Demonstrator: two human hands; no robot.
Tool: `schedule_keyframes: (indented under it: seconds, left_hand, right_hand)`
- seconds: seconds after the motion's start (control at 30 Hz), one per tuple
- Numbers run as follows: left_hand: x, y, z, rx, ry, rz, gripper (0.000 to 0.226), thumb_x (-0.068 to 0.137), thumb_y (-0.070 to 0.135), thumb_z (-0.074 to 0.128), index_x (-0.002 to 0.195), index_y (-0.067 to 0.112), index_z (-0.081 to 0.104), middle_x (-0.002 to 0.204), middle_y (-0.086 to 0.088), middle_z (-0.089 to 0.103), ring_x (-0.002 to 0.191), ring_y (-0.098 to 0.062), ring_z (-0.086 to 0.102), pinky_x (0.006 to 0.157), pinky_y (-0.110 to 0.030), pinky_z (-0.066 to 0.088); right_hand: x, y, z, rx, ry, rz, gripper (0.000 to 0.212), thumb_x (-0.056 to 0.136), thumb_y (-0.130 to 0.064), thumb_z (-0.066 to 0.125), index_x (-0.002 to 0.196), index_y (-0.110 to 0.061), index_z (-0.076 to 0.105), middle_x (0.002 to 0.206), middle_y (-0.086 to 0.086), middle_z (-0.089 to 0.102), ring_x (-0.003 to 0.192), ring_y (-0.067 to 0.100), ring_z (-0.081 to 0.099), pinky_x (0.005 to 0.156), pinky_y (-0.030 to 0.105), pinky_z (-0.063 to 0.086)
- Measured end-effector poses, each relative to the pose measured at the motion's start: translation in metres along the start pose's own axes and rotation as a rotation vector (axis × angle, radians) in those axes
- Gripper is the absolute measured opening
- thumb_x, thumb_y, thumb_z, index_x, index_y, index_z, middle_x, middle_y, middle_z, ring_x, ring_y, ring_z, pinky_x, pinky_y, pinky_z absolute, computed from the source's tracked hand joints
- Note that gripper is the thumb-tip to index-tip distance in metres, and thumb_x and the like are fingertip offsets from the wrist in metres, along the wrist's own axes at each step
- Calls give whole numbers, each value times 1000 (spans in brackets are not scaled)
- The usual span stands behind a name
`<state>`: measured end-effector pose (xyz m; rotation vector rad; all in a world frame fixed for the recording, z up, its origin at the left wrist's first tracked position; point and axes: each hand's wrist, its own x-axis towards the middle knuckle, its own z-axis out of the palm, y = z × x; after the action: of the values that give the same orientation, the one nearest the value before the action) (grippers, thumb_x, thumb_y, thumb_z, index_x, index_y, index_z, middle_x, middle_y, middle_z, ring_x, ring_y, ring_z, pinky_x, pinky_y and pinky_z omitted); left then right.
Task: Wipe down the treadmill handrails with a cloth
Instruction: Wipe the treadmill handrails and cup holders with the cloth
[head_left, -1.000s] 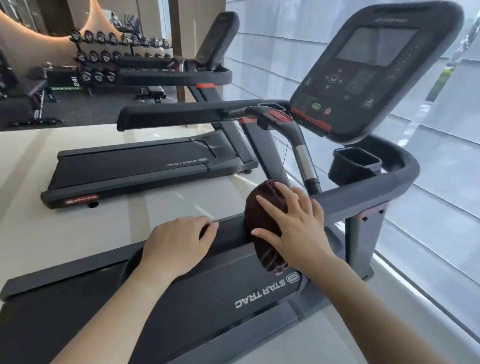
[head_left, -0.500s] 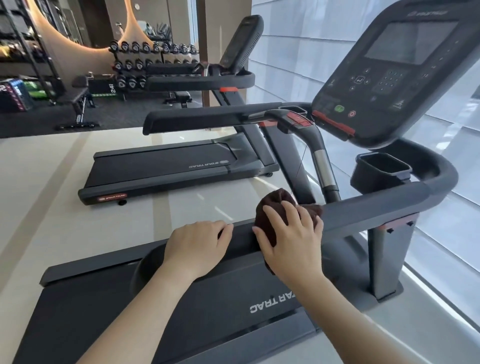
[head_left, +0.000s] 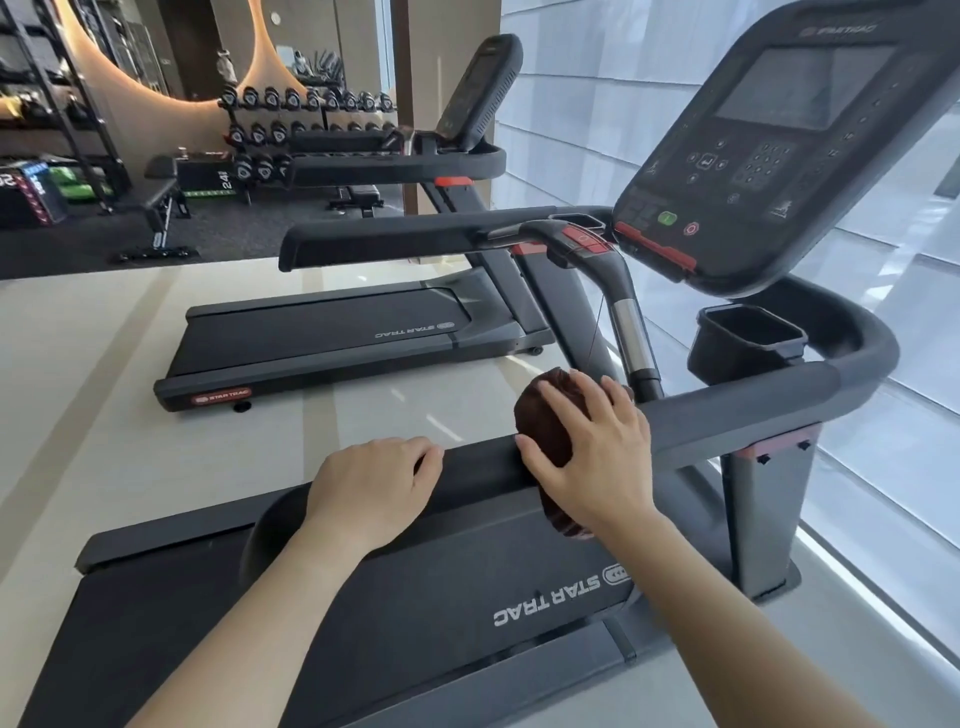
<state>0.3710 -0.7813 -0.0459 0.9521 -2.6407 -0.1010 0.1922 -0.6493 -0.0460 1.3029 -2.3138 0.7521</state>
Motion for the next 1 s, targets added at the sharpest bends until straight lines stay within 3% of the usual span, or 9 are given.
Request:
schedule_keyframes:
  seconds: [0.1, 0.23, 0.43, 0.67, 0.73, 0.8, 0.9, 1.0]
  left_hand:
    - [0, 2, 0, 10, 3, -1, 40, 91, 44, 17, 60, 26, 34, 58, 6, 49, 48, -11, 40, 45, -26, 25]
    - [-1, 2, -3, 28, 1, 2, 39, 91, 46, 15, 59, 29, 31, 55, 6, 45, 47, -11, 39, 45, -27, 25]
    - [1, 5, -2, 35, 27, 1, 38, 91, 43, 19, 62, 26, 35, 55, 5, 46, 46, -10, 38, 44, -26, 24]
    - [1, 4, -1, -26, 16, 21, 37, 89, 41, 21, 57, 26, 31, 53, 4, 45, 45, -12, 38, 44, -26, 24]
    - [-1, 0, 1, -43, 25, 44, 38, 90, 46, 19, 61, 28, 35, 58, 8, 50, 49, -12, 41, 44, -25, 24]
    - [-1, -3, 2, -68, 39, 62, 40, 91, 49, 18, 69, 29, 45, 67, 10, 57, 55, -12, 47, 46, -24, 26]
    - [3, -8, 1, -143, -30, 77, 41, 91, 52, 23, 93, 32, 58, 87, 14, 66, 75, -14, 58, 56, -28, 34]
    - [0, -31, -4, -215, -115, 125, 41, 89, 58, 26, 108, 38, 56, 101, 16, 66, 87, -13, 59, 63, -29, 39]
  right_hand:
    - [-11, -12, 8, -21, 19, -7, 45, 77, -59, 56, 112, -31, 63, 130, 3, 56, 120, 41, 43, 96, 56, 33]
    - [-9, 13, 1, -15, -5, -113, 49, 79, -60, 55, 119, -33, 59, 124, -2, 59, 114, 28, 51, 88, 49, 43]
    - [-4, 19, 7, -12, 69, 84, 51, 76, -61, 56, 114, -29, 64, 129, 5, 57, 121, 38, 44, 97, 55, 35]
    - [-8, 2, 8, 45, 38, -113, 54, 79, -59, 57, 127, -32, 54, 119, -6, 62, 108, 23, 54, 92, 45, 44]
    - [0, 8, 2, 76, 11, 23, 59, 79, -57, 60, 130, -30, 52, 125, -6, 58, 115, 22, 49, 97, 44, 40]
    - [-1, 0, 1, 78, 43, 125, 49, 79, -54, 60, 121, -30, 60, 130, -6, 56, 120, 24, 45, 98, 46, 34]
    - [-17, -30, 10, 90, 73, 103, 42, 79, -53, 58, 112, -30, 65, 124, -8, 60, 118, 23, 48, 99, 46, 35]
    - [-22, -47, 13, 109, 83, 91, 43, 79, -55, 58, 115, -32, 63, 125, -10, 59, 120, 19, 47, 100, 48, 37]
